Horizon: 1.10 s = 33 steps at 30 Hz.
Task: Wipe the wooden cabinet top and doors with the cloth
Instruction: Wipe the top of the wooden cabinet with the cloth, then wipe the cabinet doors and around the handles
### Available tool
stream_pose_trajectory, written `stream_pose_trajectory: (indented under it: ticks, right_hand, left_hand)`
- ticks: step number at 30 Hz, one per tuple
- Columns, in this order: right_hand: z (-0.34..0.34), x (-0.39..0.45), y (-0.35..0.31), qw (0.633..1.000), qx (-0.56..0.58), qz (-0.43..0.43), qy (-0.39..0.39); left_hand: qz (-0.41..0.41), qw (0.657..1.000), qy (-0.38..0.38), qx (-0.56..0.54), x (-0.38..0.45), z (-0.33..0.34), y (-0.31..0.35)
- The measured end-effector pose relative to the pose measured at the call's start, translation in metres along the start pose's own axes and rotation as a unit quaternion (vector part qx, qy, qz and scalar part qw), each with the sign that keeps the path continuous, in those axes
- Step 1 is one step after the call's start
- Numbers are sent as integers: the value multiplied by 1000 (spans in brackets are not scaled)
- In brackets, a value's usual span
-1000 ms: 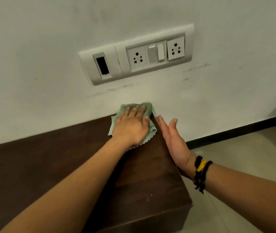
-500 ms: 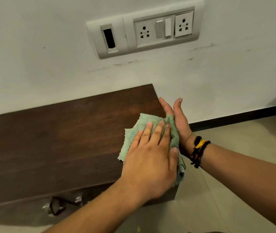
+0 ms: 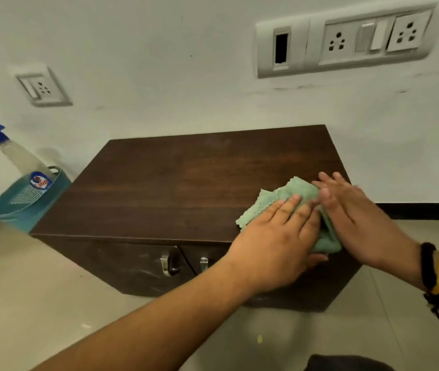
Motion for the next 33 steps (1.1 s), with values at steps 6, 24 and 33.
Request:
stream_pose_trajectory:
  ticks: [6,24,33]
  right_hand:
    - [17,-31,-33,955,-292,-42,5]
    - [61,54,61,954,-294,-59,-21]
    - [52,35,-4,928,-341,-131,-69]
  left_hand:
    - [-31,999,9,-10,-80,3,-51]
    - [-153,987,42,10,-352,11,-230]
    - [-371,867,326,74,-351,41,-208]
Point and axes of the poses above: each hand's wrist, its own x-axis towards the middle knuckle, its own z-axis out of the palm, y = z × x, the point moved 3 cm from there along x, towards the middle knuckle, and after that the axes turned 14 degrees about z, right-handed, at the moved point
